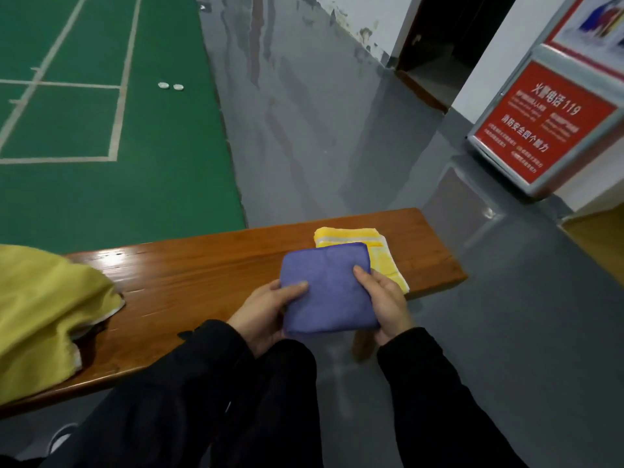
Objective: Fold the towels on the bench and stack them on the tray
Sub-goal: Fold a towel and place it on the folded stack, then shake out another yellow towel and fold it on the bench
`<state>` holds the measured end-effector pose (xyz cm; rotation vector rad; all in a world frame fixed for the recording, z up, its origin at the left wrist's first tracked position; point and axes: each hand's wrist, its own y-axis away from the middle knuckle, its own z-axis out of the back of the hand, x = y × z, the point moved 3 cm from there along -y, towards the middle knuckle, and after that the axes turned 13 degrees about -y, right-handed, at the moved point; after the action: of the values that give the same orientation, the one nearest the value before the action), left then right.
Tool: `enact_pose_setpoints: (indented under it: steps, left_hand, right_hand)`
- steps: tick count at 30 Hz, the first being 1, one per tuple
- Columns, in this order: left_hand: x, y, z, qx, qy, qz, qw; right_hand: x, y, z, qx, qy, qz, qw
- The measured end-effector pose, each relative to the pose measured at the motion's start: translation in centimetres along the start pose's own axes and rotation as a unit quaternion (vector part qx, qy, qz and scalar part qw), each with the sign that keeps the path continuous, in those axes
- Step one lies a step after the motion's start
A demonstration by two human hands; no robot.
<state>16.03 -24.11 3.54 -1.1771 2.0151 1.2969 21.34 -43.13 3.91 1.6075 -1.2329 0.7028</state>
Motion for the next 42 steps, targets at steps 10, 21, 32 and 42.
enact_pose_setpoints:
  steps: [10, 21, 32, 42]
  left_hand:
    - [-2.1, -6.9, -5.0, -0.144, -0.389, -0.143, 0.898]
    - [-1.9, -2.7, 0.3, -0.204, -0.305, -0.185, 0.911]
    - [-3.4, 12.7, 20.3, -0.483, -0.454, -0.147, 0.735]
    - [-1.1, 24.4, 31.5, -0.698, -0.088, -0.129, 0.699]
  right_hand:
    - [6.7, -8.4, 4.2, -0.126, 0.353, 0.106, 0.921]
    - [0.6, -1.9, -6.5, 0.071, 0.453, 0.222, 0.86]
    - [-11.1, 7.2, -25.2, 0.295, 0.433, 0.184, 0.832]
    - [-18.3, 11.8, -33.4, 0.371, 0.388, 0.142, 0.832]
